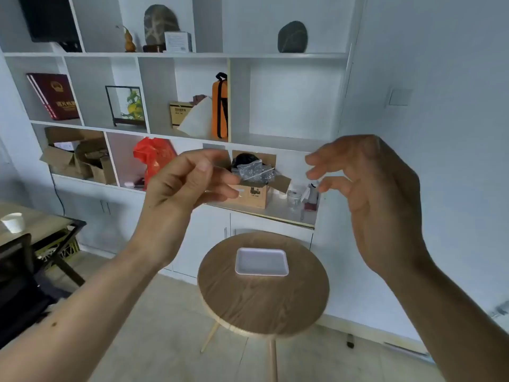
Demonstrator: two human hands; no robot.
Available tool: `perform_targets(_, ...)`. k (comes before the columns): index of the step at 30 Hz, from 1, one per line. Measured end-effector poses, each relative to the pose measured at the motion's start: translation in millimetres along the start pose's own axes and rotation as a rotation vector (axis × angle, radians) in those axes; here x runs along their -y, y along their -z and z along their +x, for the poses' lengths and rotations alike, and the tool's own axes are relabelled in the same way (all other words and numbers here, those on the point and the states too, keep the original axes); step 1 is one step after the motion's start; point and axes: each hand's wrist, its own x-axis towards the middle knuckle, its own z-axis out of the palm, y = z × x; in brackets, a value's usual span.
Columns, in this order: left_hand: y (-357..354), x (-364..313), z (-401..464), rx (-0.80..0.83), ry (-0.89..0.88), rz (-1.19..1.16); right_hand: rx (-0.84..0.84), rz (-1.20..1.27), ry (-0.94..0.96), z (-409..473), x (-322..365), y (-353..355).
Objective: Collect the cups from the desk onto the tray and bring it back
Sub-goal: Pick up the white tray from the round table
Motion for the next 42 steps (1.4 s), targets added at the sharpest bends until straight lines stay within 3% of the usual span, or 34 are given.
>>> perform_targets(22, 33.7, 154.3, -11.2, -0.022, 0.392, -0.006, -0.139, -0.213, -0.409, -57.5, -158.0, -35.9)
perform_targets(30, 23.9, 214.6, 0.1, -0.077, 0.512, 0.077, -0.091, -0.326, -0.546, -59.5, -231.5, -8.2)
perform_targets(42, 22.2, 299.3, 14.2, -0.171, 0.719, 0.167, -0.033, -0.251, -0.680, -56.5, -335.3, 6.3)
